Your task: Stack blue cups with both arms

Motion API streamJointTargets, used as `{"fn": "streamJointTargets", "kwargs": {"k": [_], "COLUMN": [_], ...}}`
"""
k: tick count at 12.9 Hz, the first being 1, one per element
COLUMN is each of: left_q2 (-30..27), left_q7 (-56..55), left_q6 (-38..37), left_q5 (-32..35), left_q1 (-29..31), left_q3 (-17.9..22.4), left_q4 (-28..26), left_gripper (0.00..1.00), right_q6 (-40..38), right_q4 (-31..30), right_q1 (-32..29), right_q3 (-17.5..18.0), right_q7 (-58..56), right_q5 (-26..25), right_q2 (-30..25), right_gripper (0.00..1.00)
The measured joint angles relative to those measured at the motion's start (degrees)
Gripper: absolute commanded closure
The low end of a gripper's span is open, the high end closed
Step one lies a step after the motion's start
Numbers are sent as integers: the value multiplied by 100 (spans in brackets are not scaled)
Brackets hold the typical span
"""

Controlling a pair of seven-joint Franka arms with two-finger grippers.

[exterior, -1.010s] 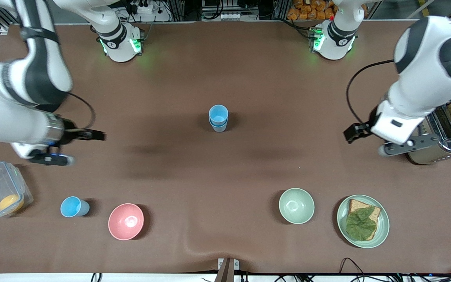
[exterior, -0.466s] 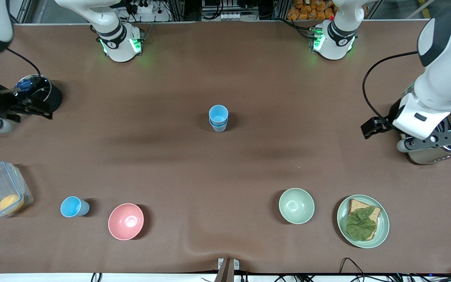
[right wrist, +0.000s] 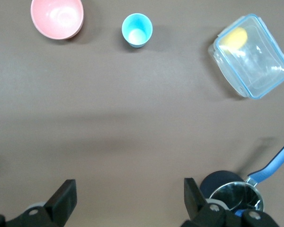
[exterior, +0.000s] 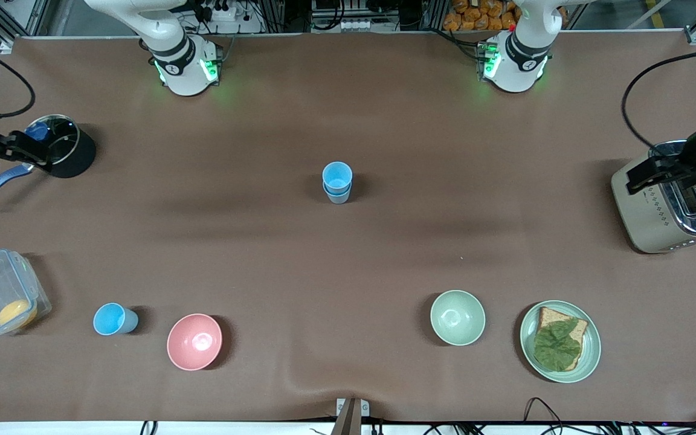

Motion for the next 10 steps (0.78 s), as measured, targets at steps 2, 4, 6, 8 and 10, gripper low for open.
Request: {"fn": "streamJointTargets", "kwargs": {"k": [2,4,6,8,10], "left_q2": [-64,-142,-223,-321,-404], "left_q7": [0,-4,-16,-48,-80], "left_q6": [-73,-273,-438,-512,-611], "left_q5": [-81,-340,-403,-403,-403], "left_q1": [-118,-240,-355,-436,-470], "left_q3": [145,351,485,494,495], "left_q4": [-2,-5,-16,-50,-92], "left_gripper": [0,0,0,0,0], "right_q6": [-9,-161,-515,-641,-649], "right_q4": [3,73,213,310,376], "right_q1": [0,21,128,235,224], "right_q3": [-30,-26,-12,-8,-23], "right_q7": [123,146,147,175,185], "right_q5": [52,68,81,84,157], "right_q2": [-8,-13,-35,-68,-79], "right_gripper": [0,0,0,0,0]}}
